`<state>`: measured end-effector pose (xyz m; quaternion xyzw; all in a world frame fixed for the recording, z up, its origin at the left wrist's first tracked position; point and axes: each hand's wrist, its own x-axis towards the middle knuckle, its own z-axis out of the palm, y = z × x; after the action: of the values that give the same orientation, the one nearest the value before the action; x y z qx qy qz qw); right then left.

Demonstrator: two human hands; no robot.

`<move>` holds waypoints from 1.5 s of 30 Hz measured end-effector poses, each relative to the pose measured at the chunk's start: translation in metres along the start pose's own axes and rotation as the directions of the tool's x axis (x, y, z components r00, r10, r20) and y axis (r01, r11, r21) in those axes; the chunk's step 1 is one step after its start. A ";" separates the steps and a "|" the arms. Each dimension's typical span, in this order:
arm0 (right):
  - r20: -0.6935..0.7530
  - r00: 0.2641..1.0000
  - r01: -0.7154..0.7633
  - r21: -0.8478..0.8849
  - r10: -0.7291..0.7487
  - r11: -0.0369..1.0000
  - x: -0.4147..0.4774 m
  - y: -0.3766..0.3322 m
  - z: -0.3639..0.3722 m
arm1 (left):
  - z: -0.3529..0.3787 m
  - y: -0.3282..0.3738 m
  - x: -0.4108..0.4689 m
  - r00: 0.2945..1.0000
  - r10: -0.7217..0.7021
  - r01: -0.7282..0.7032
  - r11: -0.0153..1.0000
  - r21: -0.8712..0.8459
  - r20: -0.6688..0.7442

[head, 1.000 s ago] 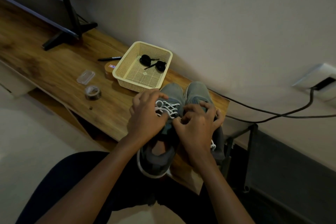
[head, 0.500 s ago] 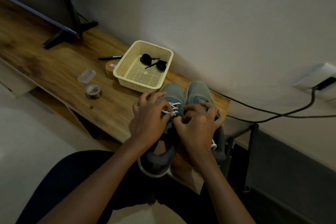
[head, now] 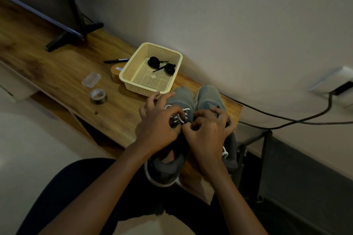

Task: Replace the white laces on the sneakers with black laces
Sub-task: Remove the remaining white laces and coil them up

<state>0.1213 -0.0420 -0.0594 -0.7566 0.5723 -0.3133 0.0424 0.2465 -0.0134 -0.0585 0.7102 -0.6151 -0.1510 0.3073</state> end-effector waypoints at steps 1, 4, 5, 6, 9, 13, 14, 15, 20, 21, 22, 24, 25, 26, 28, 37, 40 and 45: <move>0.000 1.000 0.001 -0.001 -0.001 1.000 0.000 0.000 0.000 | 0.001 0.000 -0.001 1.000 0.002 -0.002 1.000 0.016 0.015; -0.015 1.000 0.008 -0.007 -0.008 1.000 0.000 -0.001 0.000 | 0.004 -0.001 0.000 1.000 0.007 -0.008 0.998 0.069 0.012; -0.024 1.000 0.011 -0.009 -0.011 1.000 0.000 -0.001 0.001 | 0.005 -0.001 0.000 1.000 0.004 -0.004 0.997 0.078 0.004; -0.033 0.999 0.011 -0.011 -0.011 1.000 0.000 -0.001 0.001 | 0.006 -0.001 0.001 1.000 0.002 -0.001 0.997 0.079 -0.008; -0.053 0.999 -0.002 -0.022 0.001 1.000 -0.001 -0.003 0.001 | 0.007 -0.001 0.000 0.997 -0.033 0.033 0.999 -0.001 -0.074; -0.066 0.998 -0.012 -0.038 0.010 0.999 -0.002 -0.005 0.001 | 0.016 -0.001 -0.002 0.979 -0.196 0.182 0.960 -0.211 -0.049; -0.071 0.997 -0.014 -0.038 0.011 0.999 -0.002 -0.005 0.001 | 0.018 -0.001 -0.002 0.974 -0.224 0.212 0.946 -0.244 -0.022; -0.075 0.997 -0.016 -0.041 0.013 0.999 -0.003 -0.005 0.001 | 0.019 -0.001 -0.002 0.973 -0.230 0.222 0.941 -0.254 -0.002; -0.055 0.997 -0.058 -0.098 0.052 0.994 -0.007 -0.002 0.000 | 0.005 0.000 0.000 0.996 -0.091 0.092 0.992 -0.092 0.015; -0.043 0.997 -0.062 -0.105 0.058 0.992 -0.007 0.000 0.000 | 0.002 0.000 0.000 0.997 -0.072 0.073 0.996 -0.050 0.036; -0.031 0.998 -0.063 -0.110 0.060 0.992 -0.007 0.001 0.000 | 0.002 0.001 -0.001 0.996 -0.062 0.063 0.998 -0.012 0.057; -0.014 0.998 -0.061 -0.107 0.060 0.992 -0.008 0.001 0.000 | 0.001 0.001 -0.002 0.996 -0.052 0.049 0.998 0.040 0.066; -0.011 0.998 -0.060 -0.101 0.060 0.993 -0.008 0.000 0.000 | 0.001 0.002 -0.002 0.998 -0.042 0.039 0.998 0.058 0.051; -0.013 0.998 -0.060 -0.095 0.059 0.994 -0.008 -0.001 0.000 | 0.002 0.002 -0.002 0.999 -0.034 0.031 0.997 0.069 0.032; -0.020 0.998 -0.057 -0.077 0.056 0.995 -0.008 -0.003 0.001 | 0.002 0.001 -0.002 1.000 -0.025 0.025 0.997 0.076 0.003; -0.025 0.998 -0.050 -0.002 0.050 0.999 -0.009 -0.005 0.002 | 0.006 0.001 0.000 0.998 -0.059 0.058 0.998 0.035 0.014; -0.014 0.998 -0.059 -0.024 0.059 0.998 -0.009 -0.006 0.002 | 0.007 0.000 0.000 0.998 -0.060 0.059 0.998 0.031 0.019; 0.001 0.998 -0.066 -0.037 0.066 0.997 -0.009 -0.006 0.002 | 0.009 -0.002 0.000 0.998 -0.056 0.055 0.998 0.032 0.030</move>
<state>0.1260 -0.0330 -0.0624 -0.7384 0.6025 -0.3003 0.0393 0.2425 -0.0157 -0.0663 0.7294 -0.6021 -0.1609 0.2821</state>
